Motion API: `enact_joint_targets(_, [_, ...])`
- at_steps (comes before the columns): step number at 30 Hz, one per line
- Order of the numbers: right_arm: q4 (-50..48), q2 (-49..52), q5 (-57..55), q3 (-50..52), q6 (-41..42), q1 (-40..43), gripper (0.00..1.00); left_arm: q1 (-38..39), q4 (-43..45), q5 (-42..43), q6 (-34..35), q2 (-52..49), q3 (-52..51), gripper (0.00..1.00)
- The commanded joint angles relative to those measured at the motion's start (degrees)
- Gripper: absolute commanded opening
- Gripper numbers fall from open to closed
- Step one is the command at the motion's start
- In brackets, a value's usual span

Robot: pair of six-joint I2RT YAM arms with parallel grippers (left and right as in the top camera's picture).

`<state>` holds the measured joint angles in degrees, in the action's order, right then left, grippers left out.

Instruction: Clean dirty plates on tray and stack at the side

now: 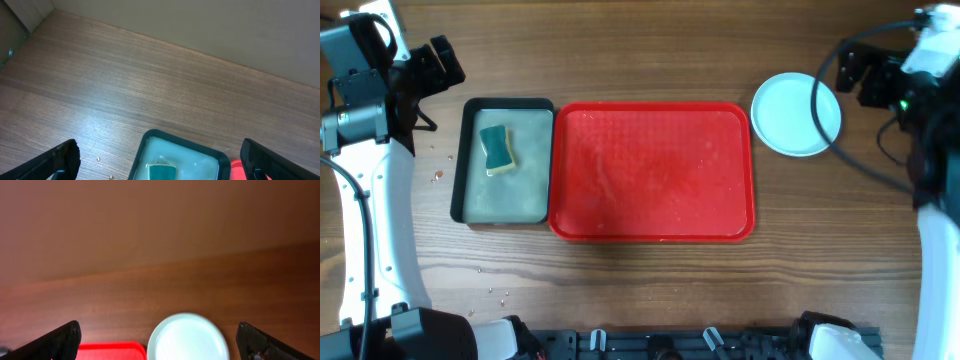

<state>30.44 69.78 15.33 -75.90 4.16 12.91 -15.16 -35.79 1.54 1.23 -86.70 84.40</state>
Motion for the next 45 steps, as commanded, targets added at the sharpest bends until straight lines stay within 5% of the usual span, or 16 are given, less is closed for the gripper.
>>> enact_joint_targets(1, [0.31, -8.55, -3.85, -0.48, -1.18, -1.16, 1.00, -0.17, 0.22, 0.28, 0.74, -0.35, 0.09, 1.00])
enact_joint_targets(6, [2.73, -22.71, -3.96, -0.48, -1.73, -2.93, 1.00, -0.17, 0.22, 0.28, 0.74, -0.35, 0.09, 1.00])
enact_joint_targets(11, [7.58, -30.97, 1.46, 0.48, -10.60, -2.95, 1.00, -0.17, 0.22, 0.28, 0.74, -0.37, 0.09, 1.00])
enact_joint_targets(15, [4.68, -41.68, 1.44, 10.82, -11.74, -3.13, 1.00, -0.17, 0.22, 0.28, 0.74, -0.37, 0.09, 1.00])
enact_joint_targets(24, [-33.64, -69.31, 2.71, 53.46, -11.21, -7.30, 1.00, -0.17, 0.22, 0.28, 0.74, -0.35, 0.09, 1.00])
enact_joint_targets(30, [-55.39, -69.57, -4.09, 69.66, -11.41, -13.31, 1.00, -0.17, 0.22, 0.28, 0.74, -0.37, 0.09, 1.00])
enact_joint_targets(34, [-53.62, -69.59, -6.64, 74.82, -8.00, -14.08, 1.00, -0.17, 0.22, 0.28, 0.74, -0.35, 0.09, 1.00])
enact_joint_targets(39, [-31.63, -69.59, -12.57, 75.65, -0.92, -14.08, 1.00, -0.17, 0.22, 0.28, 0.74, -0.37, 0.09, 1.00])
enact_joint_targets(45, [-30.53, -69.61, -12.44, 75.63, -2.51, -14.08, 1.00, -0.17, 0.22, 0.28, 0.74, -0.35, 0.09, 1.00])
